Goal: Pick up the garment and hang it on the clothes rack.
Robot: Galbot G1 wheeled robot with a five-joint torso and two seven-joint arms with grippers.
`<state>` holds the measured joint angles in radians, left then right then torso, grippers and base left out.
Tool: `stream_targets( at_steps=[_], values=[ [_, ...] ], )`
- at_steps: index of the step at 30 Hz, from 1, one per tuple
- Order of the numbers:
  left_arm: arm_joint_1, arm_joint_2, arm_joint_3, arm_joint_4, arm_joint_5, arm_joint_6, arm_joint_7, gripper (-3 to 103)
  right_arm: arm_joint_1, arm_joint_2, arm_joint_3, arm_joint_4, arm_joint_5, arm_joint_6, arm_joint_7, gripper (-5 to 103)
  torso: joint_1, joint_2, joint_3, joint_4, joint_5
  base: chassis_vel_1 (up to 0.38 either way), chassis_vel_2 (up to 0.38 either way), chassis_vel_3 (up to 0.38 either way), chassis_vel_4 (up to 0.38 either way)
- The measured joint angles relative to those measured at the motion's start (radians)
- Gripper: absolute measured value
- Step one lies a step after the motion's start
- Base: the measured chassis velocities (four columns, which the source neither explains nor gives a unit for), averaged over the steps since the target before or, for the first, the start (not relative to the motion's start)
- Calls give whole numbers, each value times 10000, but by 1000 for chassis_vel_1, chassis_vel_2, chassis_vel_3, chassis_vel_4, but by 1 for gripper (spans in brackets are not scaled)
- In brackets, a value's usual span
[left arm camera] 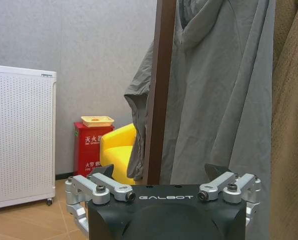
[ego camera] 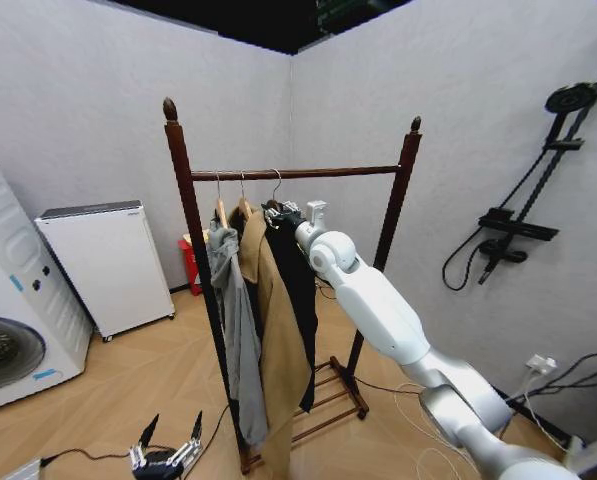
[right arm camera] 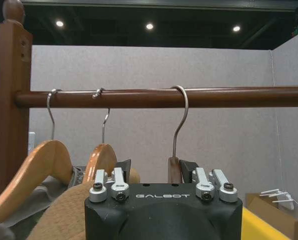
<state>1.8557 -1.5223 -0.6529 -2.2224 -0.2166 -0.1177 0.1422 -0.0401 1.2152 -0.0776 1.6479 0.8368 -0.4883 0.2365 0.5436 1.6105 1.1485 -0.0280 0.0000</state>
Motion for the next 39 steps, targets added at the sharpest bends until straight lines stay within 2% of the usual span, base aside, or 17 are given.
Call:
stream_targets(
  at_steps=[1, 2, 4, 5, 9, 11, 14, 16, 17, 18, 21, 22, 24, 28, 30, 33, 39],
  values=[
    [0, 0, 0, 0, 0, 0, 0, 100, 0, 0, 0, 0, 0, 0, 0, 51, 0, 0, 0, 0, 0, 0, 0, 0, 0],
    [0, 0, 0, 0, 0, 0, 0, 100, -174, -262, 48, 467, 186, -54, 197, 62, 0, 0, 0, -2, 0, 0, 0, 0, 0],
    [0, 0, 0, 0, 0, 0, 0, 100, -332, -478, 112, 814, 310, -97, 384, 62, 0, 0, -1, -3, 1, 0, 0, 0, 0],
    [0, 0, 0, 0, 0, 0, 2, 100, -586, -793, 259, 1294, 461, -190, 576, 73, 0, 0, 0, -1, 2, 0, 0, 0, 0],
    [0, 0, 0, 0, 0, 0, 0, 100, -913, -1273, 538, 1820, 594, -277, 753, 79, 0, 1, 0, -3, 2, 0, 0, 0, 0],
    [0, 0, -1, 0, 0, 0, 0, 100, -1668, -2074, 1247, 2724, 937, -436, 957, 94, 0, 0, 0, -2, 1, 0, 0, 0, 0],
    [0, -1, -1, 0, 0, 0, -1, 100, -2240, -2360, 1676, 3182, 1029, -533, 974, 98, 0, 1, -1, -2, 0, 0, 0, 0, 0],
    [0, 0, 0, 0, 0, 0, 0, 100, -3660, -2679, 2475, 4104, 1002, -609, 890, 100, 0, 0, 0, -3, 2, 0, 0, 0, 0],
    [0, 0, 0, 0, 0, 0, 0, 100, -3660, -2679, 2475, 4104, 1002, -609, 890, 100, 0, 0, 0, -3, 2, 0, 0, 0, 0],
    [0, 1, 0, 0, 0, 0, 1, 100, -4821, -2757, 3104, 4680, 735, -613, 834, 100, -1, 0, 0, -4, 4, 0, 0, 0, 0],
    [0, 0, 0, 0, 0, 0, 5, 100, -6951, -2446, 4353, 5498, -283, -619, 637, 100, -1, 1, -1, -3, 2, 0, 0, 0, 0],
    [0, 0, 0, 0, 0, 0, 5, 100, -6951, -2446, 4353, 5498, -283, -619, 637, 100, -1, 1, -1, -3, 2, 0, 0, 0, 0],
    [0, 0, -2, 0, 1, 0, -3, 100, -9068, -1781, 5238, 6038, -1510, -597, 369, 100, -1, 1, 0, -5, 1, 0, 0, 0, 0],
    [0, -1, 0, 0, 0, 0, 1, 100, -10209, -1078, 5659, 6275, -2307, -420, 134, 100, -2, 2, -1, -3, -1, 0, 0, 0, 0],
    [0, 1, 1, 0, 0, 0, 6, 100, -11327, -194, 5869, 6328, -3255, 77, -87, 100, -2, 2, 0, -3, -1, 0, 0, 0, 0],
    [0, 0, -1, 0, 0, 0, 0, 100, -12141, 421, 5906, 6314, -3909, 509, -185, 100, -1, 1, 0, -2, -1, 0, 0, 0, 0],
    [0, 0, 0, 0, 0, 0, 0, 100, -12862, 898, 5884, 6237, -4903, 1017, -220, 100, -1, 1, 0, -2, -1, 0, 0, 0, 0]
  ],
)
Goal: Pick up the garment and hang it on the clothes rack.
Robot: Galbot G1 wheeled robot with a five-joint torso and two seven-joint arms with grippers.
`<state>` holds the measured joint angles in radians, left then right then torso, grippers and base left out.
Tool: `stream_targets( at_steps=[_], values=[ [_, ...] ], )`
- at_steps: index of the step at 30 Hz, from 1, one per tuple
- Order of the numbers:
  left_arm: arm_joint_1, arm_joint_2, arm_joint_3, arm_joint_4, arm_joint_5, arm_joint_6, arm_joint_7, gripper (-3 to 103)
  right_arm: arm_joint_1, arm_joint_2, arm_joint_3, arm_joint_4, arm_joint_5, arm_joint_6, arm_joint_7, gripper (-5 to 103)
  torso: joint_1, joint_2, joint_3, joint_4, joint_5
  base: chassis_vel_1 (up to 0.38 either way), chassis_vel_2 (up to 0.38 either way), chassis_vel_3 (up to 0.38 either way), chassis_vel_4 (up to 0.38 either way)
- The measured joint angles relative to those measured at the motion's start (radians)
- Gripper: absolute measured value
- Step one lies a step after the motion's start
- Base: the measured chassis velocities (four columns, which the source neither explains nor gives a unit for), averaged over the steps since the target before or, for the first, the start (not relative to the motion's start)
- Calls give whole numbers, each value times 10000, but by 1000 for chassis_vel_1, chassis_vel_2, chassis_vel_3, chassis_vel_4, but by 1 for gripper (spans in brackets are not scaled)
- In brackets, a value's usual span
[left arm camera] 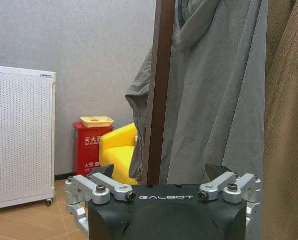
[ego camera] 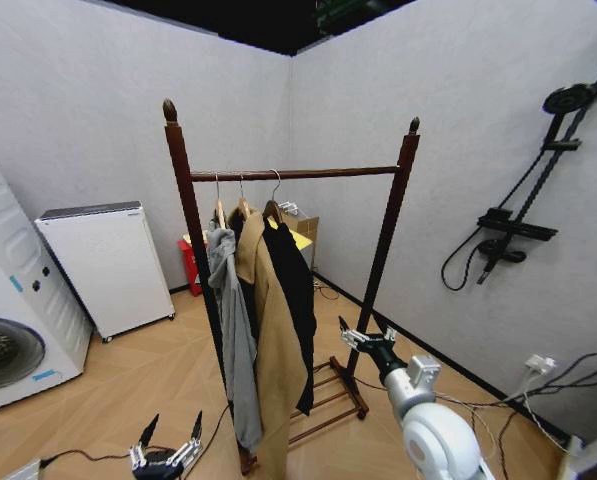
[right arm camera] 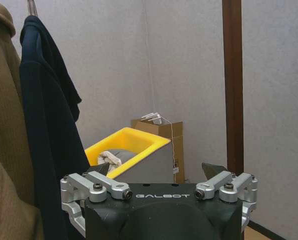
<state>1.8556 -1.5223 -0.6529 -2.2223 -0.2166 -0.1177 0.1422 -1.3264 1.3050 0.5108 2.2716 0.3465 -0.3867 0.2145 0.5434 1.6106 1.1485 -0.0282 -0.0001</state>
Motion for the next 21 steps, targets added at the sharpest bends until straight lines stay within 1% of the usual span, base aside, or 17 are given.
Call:
stream_targets(
  at_steps=[6, 13, 21],
  values=[
    [0, 0, 0, 0, 0, 0, 0, 100, -24, 81, -277, -23, -514, 68, 62, 100, 4, -2, 1, 1, -1, 0, 0, 0, 0],
    [0, 0, 0, 0, 0, 0, 0, 100, 69, 66, -430, -22, -599, 11, 117, 100, 6, -3, 3, 0, 1, 38, -43, -23, 37],
    [1, 0, -1, 0, 0, 0, 0, 100, 69, 2, -425, -17, -651, 121, 56, 100, -7, 4, -2, -1, 0, 79, -136, -108, 71]
  ],
)
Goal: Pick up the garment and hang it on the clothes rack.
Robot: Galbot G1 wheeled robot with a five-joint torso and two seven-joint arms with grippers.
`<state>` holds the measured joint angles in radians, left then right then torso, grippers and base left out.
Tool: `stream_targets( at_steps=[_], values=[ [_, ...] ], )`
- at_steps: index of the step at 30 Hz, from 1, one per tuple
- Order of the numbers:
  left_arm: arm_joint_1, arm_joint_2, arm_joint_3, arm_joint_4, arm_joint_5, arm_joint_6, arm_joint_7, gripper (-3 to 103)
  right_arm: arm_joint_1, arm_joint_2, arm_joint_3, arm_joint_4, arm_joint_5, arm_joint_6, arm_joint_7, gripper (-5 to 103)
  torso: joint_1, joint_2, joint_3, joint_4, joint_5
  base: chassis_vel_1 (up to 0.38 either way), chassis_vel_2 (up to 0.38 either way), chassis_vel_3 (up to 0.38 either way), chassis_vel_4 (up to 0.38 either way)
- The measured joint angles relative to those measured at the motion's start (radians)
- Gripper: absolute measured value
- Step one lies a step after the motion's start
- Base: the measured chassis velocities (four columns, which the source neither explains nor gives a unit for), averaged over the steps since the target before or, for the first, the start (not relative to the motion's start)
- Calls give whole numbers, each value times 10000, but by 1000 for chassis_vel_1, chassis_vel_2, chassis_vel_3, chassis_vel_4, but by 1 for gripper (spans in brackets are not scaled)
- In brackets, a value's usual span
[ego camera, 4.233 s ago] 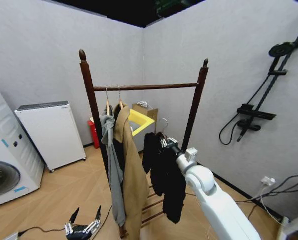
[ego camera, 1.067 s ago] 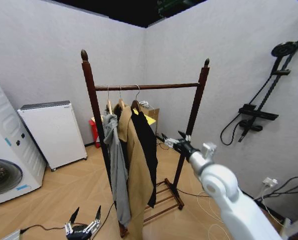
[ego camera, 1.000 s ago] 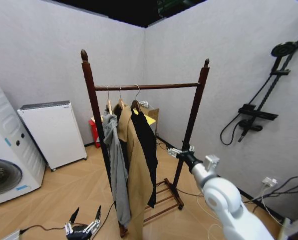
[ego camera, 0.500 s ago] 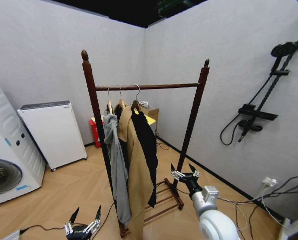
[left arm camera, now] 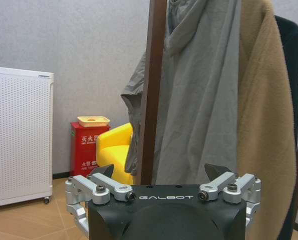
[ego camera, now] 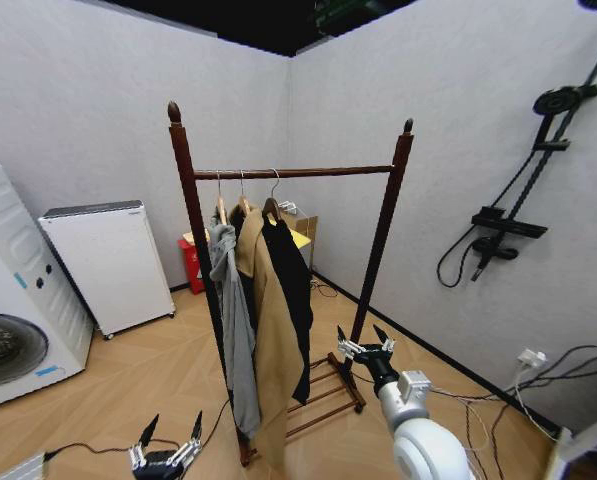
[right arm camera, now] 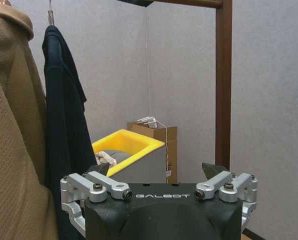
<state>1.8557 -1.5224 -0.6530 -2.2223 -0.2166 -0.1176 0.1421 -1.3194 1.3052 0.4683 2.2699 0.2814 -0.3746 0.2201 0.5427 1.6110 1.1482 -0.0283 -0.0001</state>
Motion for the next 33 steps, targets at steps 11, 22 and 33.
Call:
stream_targets(
  at_steps=[11, 22, 33],
  values=[
    [-1, 0, 0, 0, 0, 0, 0, 100, -105, -72, 49, 32, 21, 107, -174, 100, 15, -8, 5, 1, 1, -85, -63, -42, -75],
    [-1, 0, 0, 0, 0, 0, 0, 100, -206, -152, 149, 48, 98, 297, -270, 100, 9, -5, 3, 0, 2, -102, -119, -119, -107],
    [-1, 0, 0, 0, 0, 0, 1, 100, -318, -198, 193, 147, 134, 346, -354, 100, 11, -6, 4, 2, 1, -128, -139, -130, -116]
  ],
)
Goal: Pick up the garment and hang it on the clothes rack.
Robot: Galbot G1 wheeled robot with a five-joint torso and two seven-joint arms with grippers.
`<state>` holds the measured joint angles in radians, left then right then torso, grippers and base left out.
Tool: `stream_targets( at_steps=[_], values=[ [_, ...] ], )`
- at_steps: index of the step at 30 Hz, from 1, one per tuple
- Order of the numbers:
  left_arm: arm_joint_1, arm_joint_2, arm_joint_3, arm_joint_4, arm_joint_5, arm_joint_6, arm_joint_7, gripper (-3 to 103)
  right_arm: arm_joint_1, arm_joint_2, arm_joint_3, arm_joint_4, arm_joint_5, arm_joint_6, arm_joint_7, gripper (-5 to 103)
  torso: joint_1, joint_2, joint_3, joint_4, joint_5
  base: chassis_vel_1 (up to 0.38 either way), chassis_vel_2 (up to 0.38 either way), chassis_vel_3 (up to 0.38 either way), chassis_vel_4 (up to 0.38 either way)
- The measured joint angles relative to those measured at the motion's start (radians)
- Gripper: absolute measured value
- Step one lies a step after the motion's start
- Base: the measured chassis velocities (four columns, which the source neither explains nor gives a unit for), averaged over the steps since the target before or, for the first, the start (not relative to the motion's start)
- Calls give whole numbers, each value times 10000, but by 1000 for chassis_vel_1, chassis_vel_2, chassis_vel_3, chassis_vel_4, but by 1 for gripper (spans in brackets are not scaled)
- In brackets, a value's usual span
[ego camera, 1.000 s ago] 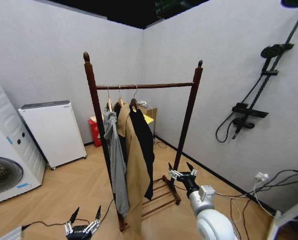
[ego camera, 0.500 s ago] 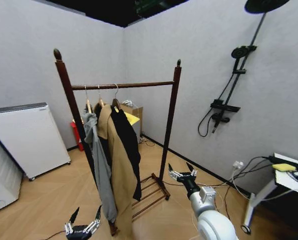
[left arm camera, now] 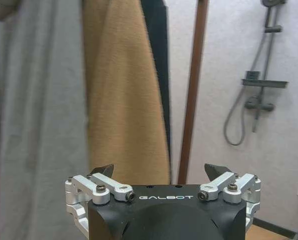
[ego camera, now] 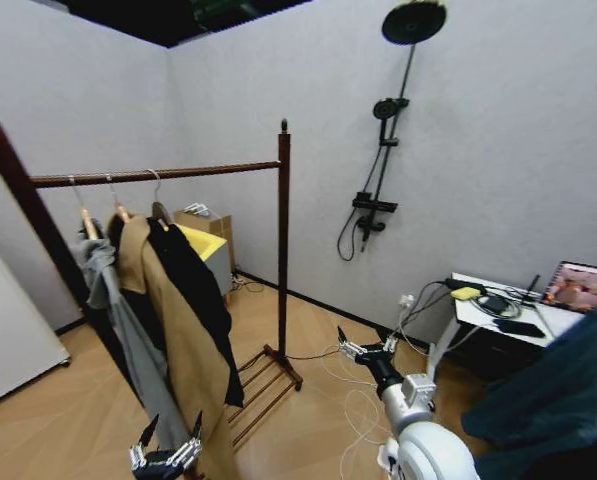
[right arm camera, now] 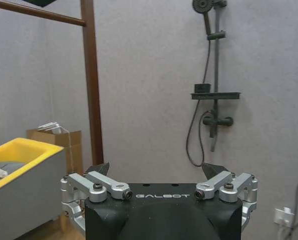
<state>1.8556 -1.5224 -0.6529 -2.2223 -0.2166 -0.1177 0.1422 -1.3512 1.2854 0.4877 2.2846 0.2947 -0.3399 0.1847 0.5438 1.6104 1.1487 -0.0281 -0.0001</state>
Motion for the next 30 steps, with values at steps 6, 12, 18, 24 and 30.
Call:
stream_targets(
  at_steps=[6, 12, 18, 24, 30],
  values=[
    [0, 0, -1, -1, 0, 0, 0, 100, -157, -2, 64, 71, 1, 65, -26, 100, 0, 0, 0, -1, 0, -69, -205, -197, -64],
    [0, 0, 0, -1, 0, 0, 0, 100, -244, 7, 94, 78, -2, 158, -47, 100, -2, 1, -1, 0, 4, -5, -226, -210, -32],
    [0, 0, 0, 0, 0, 0, 0, 100, -268, 26, 82, 56, -5, 197, -84, 100, -5, 3, -2, -1, -6, -10, -248, -232, -6],
    [0, 0, 0, 0, 0, 0, 1, 100, -257, 40, 67, 18, -4, 208, -103, 100, -4, 3, -2, -2, 1, -10, -246, -249, -4],
    [0, 0, 0, -1, 0, 0, 0, 100, -326, 116, 33, 11, -79, 230, -121, 100, -2, 1, -1, -4, 2, 11, -252, -249, 4]
  ],
)
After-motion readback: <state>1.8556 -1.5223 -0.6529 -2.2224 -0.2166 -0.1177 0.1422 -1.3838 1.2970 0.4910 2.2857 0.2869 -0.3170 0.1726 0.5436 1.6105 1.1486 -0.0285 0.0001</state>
